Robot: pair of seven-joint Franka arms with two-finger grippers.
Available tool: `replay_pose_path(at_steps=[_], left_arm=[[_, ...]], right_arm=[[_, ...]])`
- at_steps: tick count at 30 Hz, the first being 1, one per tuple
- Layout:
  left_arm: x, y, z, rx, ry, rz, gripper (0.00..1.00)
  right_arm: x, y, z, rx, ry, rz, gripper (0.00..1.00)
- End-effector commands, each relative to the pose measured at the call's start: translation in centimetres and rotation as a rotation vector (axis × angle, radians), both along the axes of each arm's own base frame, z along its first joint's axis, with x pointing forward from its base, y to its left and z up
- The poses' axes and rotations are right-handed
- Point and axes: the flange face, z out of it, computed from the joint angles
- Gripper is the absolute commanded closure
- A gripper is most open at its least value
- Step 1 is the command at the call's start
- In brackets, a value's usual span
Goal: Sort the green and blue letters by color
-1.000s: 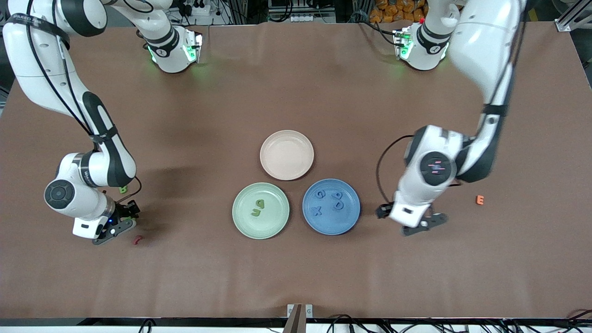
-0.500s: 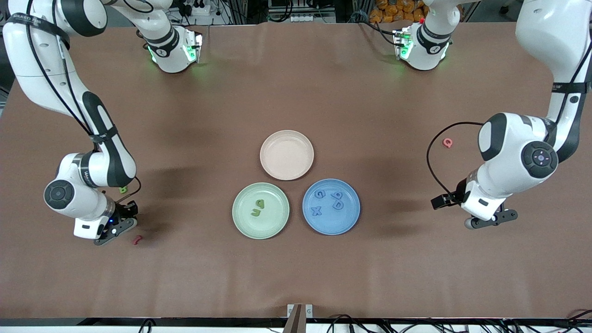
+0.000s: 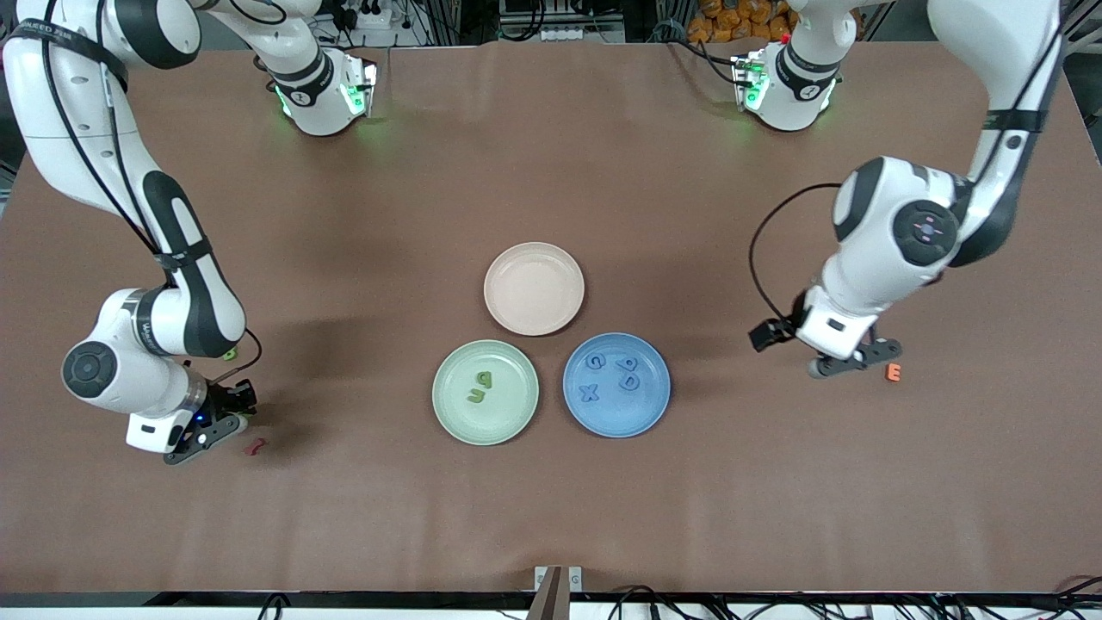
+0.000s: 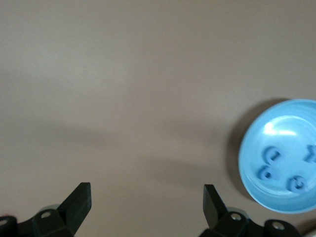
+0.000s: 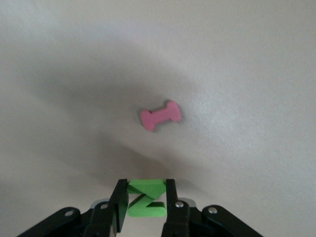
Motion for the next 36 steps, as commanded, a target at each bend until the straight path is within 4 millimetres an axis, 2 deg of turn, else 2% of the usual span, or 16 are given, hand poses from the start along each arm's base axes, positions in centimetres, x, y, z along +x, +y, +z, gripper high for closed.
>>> replay_pose_path(at_steps=[1, 5, 7, 10, 14, 17, 20, 27, 30, 34, 36], left_arm=[[-2.5, -0.6, -0.3, 0.033, -0.013, 0.006, 0.00], [-3.4, 0.2, -0.5, 0.070, -0.016, -0.099, 0.00], [-3.5, 1.6, -0.5, 0.080, -0.013, -0.137, 0.00], [-3.6, 2.2, 0.1, 0.089, -0.017, -0.190, 0.00], [-2.8, 1.8, 1.6, 0.085, -0.027, -0.205, 0.00], [-1.8, 1.7, 3.9, 0.092, -0.019, -0.199, 0.00], [-0.2, 2.6, 6.9, 0.099, 0.004, -0.187, 0.00], [2.1, 4.3, 14.2, 0.039, 0.028, -0.228, 0.00], [2.5, 5.8, 16.5, 0.052, 0.014, -0.226, 0.00], [2.8, 6.5, 19.5, 0.041, 0.000, -0.237, 0.00], [3.0, 6.8, 19.7, 0.033, 0.012, -0.232, 0.00]], right_arm=[[0.9, 1.5, 2.0, 0.083, 0.005, -0.047, 1.00], [1.1, 3.8, 2.7, 0.107, 0.003, -0.100, 1.00], [1.3, 5.4, 3.3, 0.107, -0.001, -0.136, 1.00], [1.5, 8.5, 4.0, 0.108, -0.004, -0.194, 1.00], [1.8, 13.1, 5.5, 0.110, 0.008, -0.278, 1.00], [2.0, 16.7, 6.8, 0.109, 0.003, -0.338, 1.00], [1.8, 20.0, 7.6, 0.107, 0.005, -0.387, 1.00], [0.3, 27.0, 7.5, 0.107, 0.014, -0.482, 1.00], [-0.4, 29.4, 7.5, 0.108, 0.016, -0.511, 1.00], [-1.3, 32.4, 7.5, 0.115, 0.013, -0.560, 1.00], [-1.7, 33.8, 7.7, 0.121, 0.010, -0.585, 1.00]])
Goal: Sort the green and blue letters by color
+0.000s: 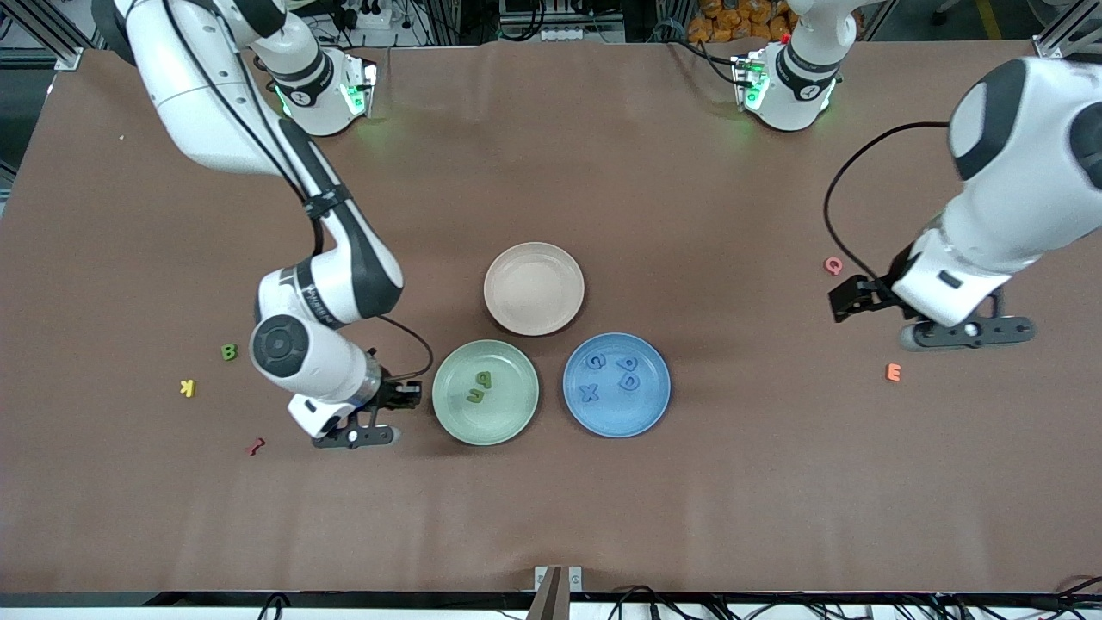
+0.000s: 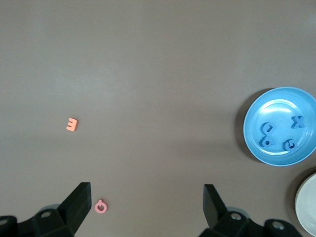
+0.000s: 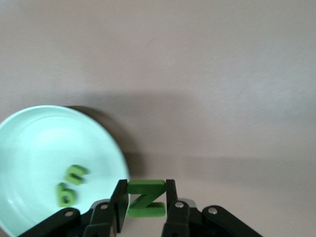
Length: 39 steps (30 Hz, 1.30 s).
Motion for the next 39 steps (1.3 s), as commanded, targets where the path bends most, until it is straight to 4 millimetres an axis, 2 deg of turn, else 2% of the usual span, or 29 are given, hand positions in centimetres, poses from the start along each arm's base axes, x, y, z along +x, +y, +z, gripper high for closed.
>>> replay_pose_path(at_steps=[1, 3, 6, 12, 16, 19, 20, 22, 26, 30, 33, 36, 39], left_arm=[[0.7, 0.9, 2.4, -0.039, 0.018, -0.013, 0.00], [0.9, 1.9, 3.3, -0.040, 0.012, 0.003, 0.00], [0.4, 1.9, 3.5, -0.027, 0.045, -0.009, 0.00], [-0.4, 3.3, 4.1, -0.008, 0.088, -0.132, 0.00], [-0.2, 4.5, 4.0, -0.005, 0.092, -0.142, 0.00], [-0.5, 3.8, 4.2, 0.007, 0.094, -0.147, 0.00], [-0.6, 3.5, 4.5, 0.007, 0.092, -0.144, 0.00], [-0.7, 3.4, 4.9, -0.002, 0.086, -0.125, 0.00], [-1.6, 5.8, 7.4, -0.035, 0.050, -0.057, 0.00], [-3.1, 6.6, 8.5, -0.047, 0.054, -0.028, 0.00], [-4.7, 6.9, 8.3, -0.046, 0.083, -0.014, 0.00], [-5.3, 7.1, 7.5, -0.036, 0.099, -0.012, 0.00], [-5.6, 7.1, 6.7, -0.031, 0.116, -0.011, 0.00]], right_arm=[[-0.7, 3.4, 0.4, 0.008, -0.005, -0.083, 1.00], [-1.4, 5.0, 0.3, 0.008, -0.002, -0.102, 1.00], [-2.1, 6.7, 0.2, 0.006, 0.001, -0.119, 1.00], [-3.1, 9.2, -0.2, 0.021, -0.007, -0.189, 0.88], [-3.6, 10.4, -0.4, 0.030, -0.015, -0.207, 0.77], [-3.6, 10.4, -0.4, 0.033, -0.013, -0.212, 0.58], [-3.6, 10.4, -0.4, 0.035, -0.012, -0.215, 0.46], [-3.6, 10.5, -0.5, 0.031, -0.012, -0.219, 0.00], [-3.5, 10.2, -0.3, 0.039, -0.004, -0.272, 0.00], [-3.0, 9.3, 0.5, 0.041, -0.004, -0.304, 0.00], [-2.7, 8.7, 0.7, 0.038, 0.001, -0.313, 0.00], [-2.3, 7.8, 1.4, 0.034, 0.000, -0.324, 0.00], [-1.9, 6.3, 3.0, 0.031, 0.006, -0.339, 0.00]])
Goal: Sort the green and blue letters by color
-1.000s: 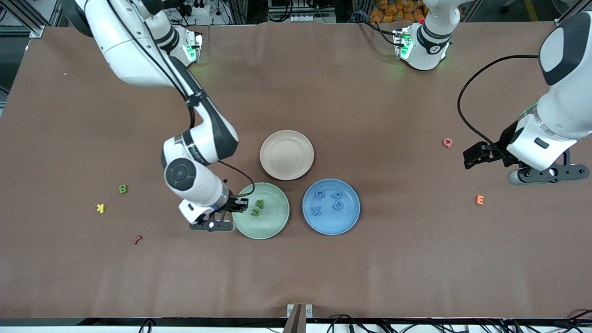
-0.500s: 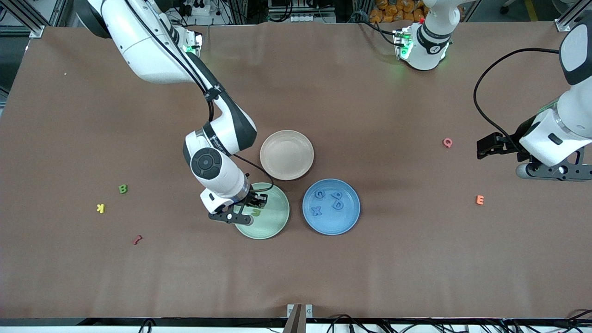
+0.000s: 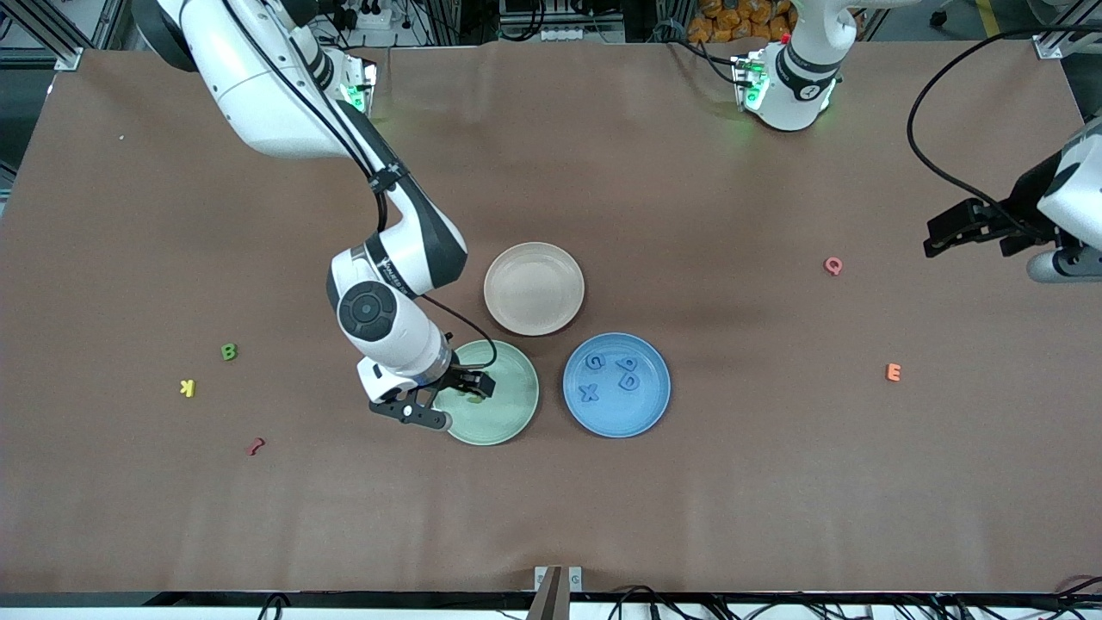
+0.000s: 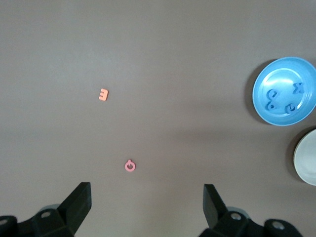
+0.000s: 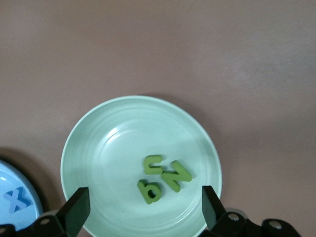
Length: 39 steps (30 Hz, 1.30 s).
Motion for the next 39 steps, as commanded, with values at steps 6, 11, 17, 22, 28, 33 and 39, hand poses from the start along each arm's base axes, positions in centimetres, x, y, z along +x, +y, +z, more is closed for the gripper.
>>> replay_pose_path(at_steps=[6, 11, 17, 22, 28, 33, 39], left_arm=[[-1.1, -0.6, -2.6, -0.006, 0.036, 0.006, 0.00], [-1.6, -0.1, -3.2, -0.008, 0.003, 0.016, 0.00], [-1.7, 0.0, -3.3, -0.012, -0.019, 0.008, 0.00], [-2.5, 0.5, -4.3, -0.013, -0.067, 0.006, 0.00], [-3.7, 0.6, -5.3, -0.014, -0.090, -0.006, 0.00], [-3.5, 0.5, -4.1, -0.015, -0.106, -0.031, 0.00], [-3.9, 0.5, -1.1, -0.012, -0.065, -0.037, 0.00]], right_arm=[[1.4, -6.6, 5.8, -0.011, 0.050, 0.029, 0.00], [0.9, -9.4, 8.4, -0.042, 0.088, 0.072, 0.00], [-0.8, -14.7, 10.6, -0.060, 0.096, 0.159, 0.00], [-2.3, -19.3, 12.4, -0.068, 0.084, 0.217, 0.00], [-4.4, -22.4, 13.9, -0.112, 0.080, 0.240, 0.00], [-5.5, -25.9, 14.2, -0.144, 0.086, 0.296, 0.00], [-6.6, -31.0, 13.4, -0.144, 0.080, 0.339, 0.00]])
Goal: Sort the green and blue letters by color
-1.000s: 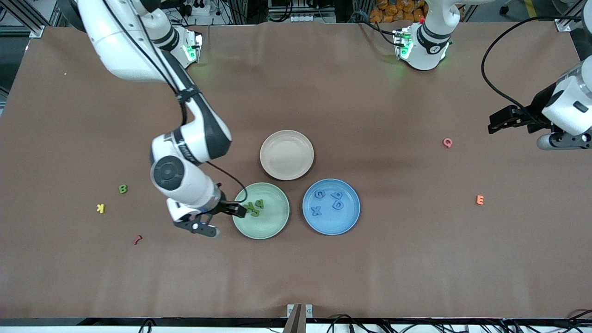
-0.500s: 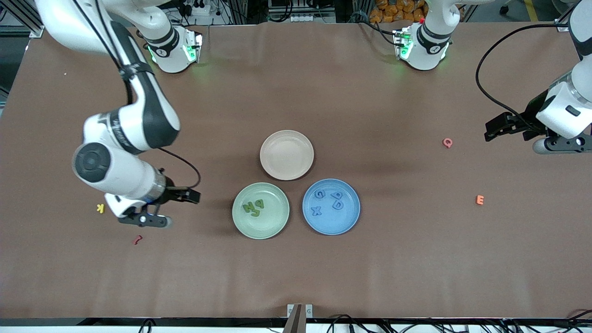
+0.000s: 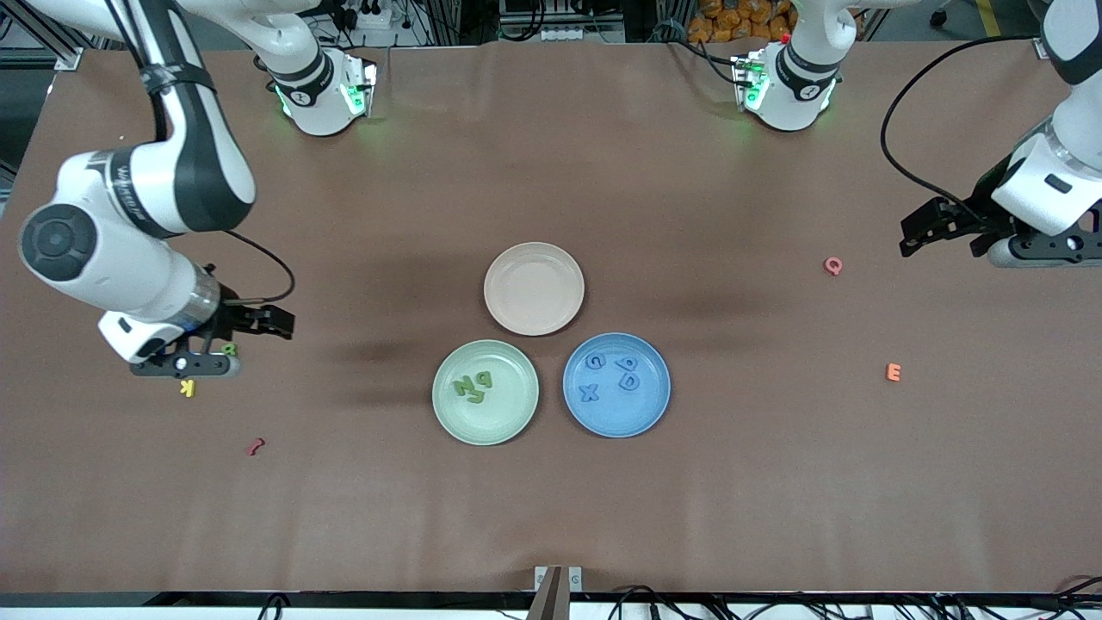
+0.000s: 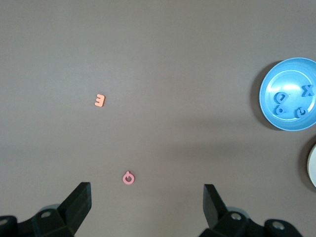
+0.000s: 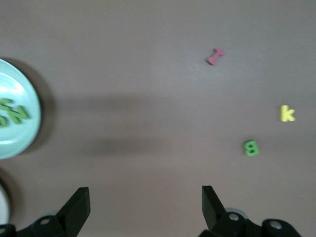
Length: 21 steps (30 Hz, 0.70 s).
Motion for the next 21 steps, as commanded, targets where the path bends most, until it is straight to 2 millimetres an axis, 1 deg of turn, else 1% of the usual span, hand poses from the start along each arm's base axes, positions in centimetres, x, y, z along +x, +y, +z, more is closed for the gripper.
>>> replay_pose_path(at_steps=[1, 3, 6, 8, 12, 15, 16, 18, 21], left_arm=[[-0.9, 0.3, 3.2, -0.006, 0.022, -0.023, 0.00], [-1.1, 0.3, 4.0, -0.005, 0.036, -0.024, 0.00], [-1.5, 0.3, 4.6, -0.001, 0.063, -0.027, 0.00], [-1.8, 0.3, 5.0, 0.021, 0.075, -0.046, 0.00], [-1.9, -0.1, 4.7, 0.053, 0.104, -0.092, 0.00], [-1.9, -0.5, 5.0, 0.061, 0.118, -0.110, 0.00], [-1.8, -0.2, 5.2, 0.064, 0.121, -0.108, 0.00], [-1.6, -0.4, 5.6, 0.065, 0.125, -0.118, 0.00], [-1.4, -0.1, 6.6, 0.061, 0.117, -0.110, 0.00]], right_arm=[[-2.2, -4.6, -0.7, -0.007, -0.015, 0.050, 0.00], [-2.8, -6.2, -1.7, -0.006, -0.022, 0.074, 0.00], [-3.9, -8.9, -3.5, -0.006, -0.047, 0.102, 0.00], [-4.9, -10.1, -5.0, -0.008, -0.067, 0.119, 0.00], [-6.7, -12.4, -8.0, -0.012, -0.105, 0.147, 0.00], [-7.6, -14.4, -9.5, -0.018, -0.129, 0.159, 0.00], [-7.7, -14.8, -9.9, -0.019, -0.130, 0.161, 0.00], [-7.9, -15.8, -10.5, -0.021, -0.138, 0.162, 0.00], [-7.8, -16.3, -11.9, -0.018, -0.134, 0.164, 0.00]])
